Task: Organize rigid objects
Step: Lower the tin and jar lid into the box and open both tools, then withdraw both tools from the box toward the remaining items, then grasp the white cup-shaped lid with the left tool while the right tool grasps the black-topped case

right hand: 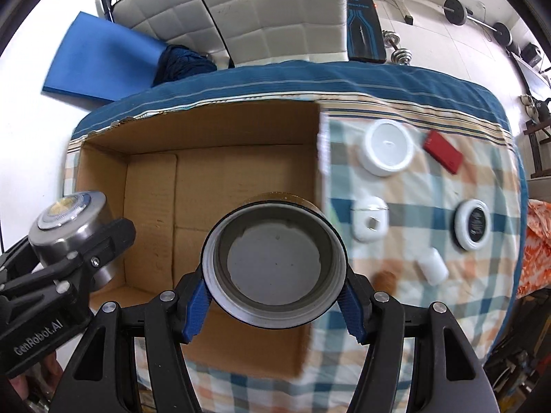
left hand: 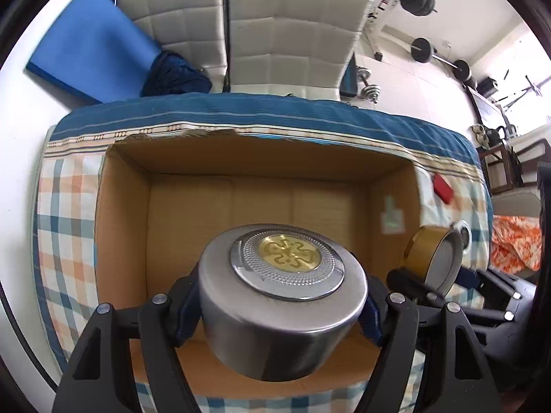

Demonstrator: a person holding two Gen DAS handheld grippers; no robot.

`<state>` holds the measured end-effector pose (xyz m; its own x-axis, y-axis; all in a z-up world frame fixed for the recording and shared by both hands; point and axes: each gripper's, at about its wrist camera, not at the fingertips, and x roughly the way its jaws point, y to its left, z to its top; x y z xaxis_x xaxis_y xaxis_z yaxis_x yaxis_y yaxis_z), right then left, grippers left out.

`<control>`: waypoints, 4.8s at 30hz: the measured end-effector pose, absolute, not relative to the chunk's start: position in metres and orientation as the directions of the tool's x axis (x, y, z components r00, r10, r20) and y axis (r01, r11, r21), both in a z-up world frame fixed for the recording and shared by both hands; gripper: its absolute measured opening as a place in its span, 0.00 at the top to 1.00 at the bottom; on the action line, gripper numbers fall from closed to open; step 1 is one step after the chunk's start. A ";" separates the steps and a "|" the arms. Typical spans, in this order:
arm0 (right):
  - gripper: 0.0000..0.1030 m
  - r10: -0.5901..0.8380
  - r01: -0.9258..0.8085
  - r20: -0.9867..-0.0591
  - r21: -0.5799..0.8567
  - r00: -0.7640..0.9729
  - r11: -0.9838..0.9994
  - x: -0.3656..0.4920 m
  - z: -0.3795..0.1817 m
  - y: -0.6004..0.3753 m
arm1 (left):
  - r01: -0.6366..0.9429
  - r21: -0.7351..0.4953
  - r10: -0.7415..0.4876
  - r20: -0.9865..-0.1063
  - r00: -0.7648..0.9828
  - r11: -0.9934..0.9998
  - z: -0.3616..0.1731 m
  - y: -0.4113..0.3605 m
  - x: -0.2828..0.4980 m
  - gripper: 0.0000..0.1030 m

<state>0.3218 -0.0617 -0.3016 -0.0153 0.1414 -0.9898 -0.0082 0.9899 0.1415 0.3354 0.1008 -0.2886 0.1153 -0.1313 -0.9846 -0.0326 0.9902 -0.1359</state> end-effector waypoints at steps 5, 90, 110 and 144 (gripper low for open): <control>0.36 0.152 0.008 -0.986 0.152 -0.064 0.988 0.340 -0.342 -0.039 | -0.067 -0.193 -0.190 -0.981 0.048 0.979 -0.324 0.126 0.363 0.30; 0.00 -0.011 0.214 -0.984 0.028 0.180 0.977 0.192 -0.182 -0.226 | 0.131 -0.130 -0.161 -0.952 0.262 0.983 -0.195 -0.048 0.241 0.00; 0.00 0.145 0.436 -0.981 0.076 -0.126 0.897 0.318 -0.400 -0.373 | 0.115 0.021 0.027 -0.998 -0.052 0.993 -0.395 -0.166 0.436 0.00; 0.24 0.139 0.321 -0.951 0.045 -0.277 0.946 0.335 -0.461 -0.374 | 0.240 -0.078 -0.006 -0.958 -0.286 0.968 -0.483 -0.190 0.436 0.28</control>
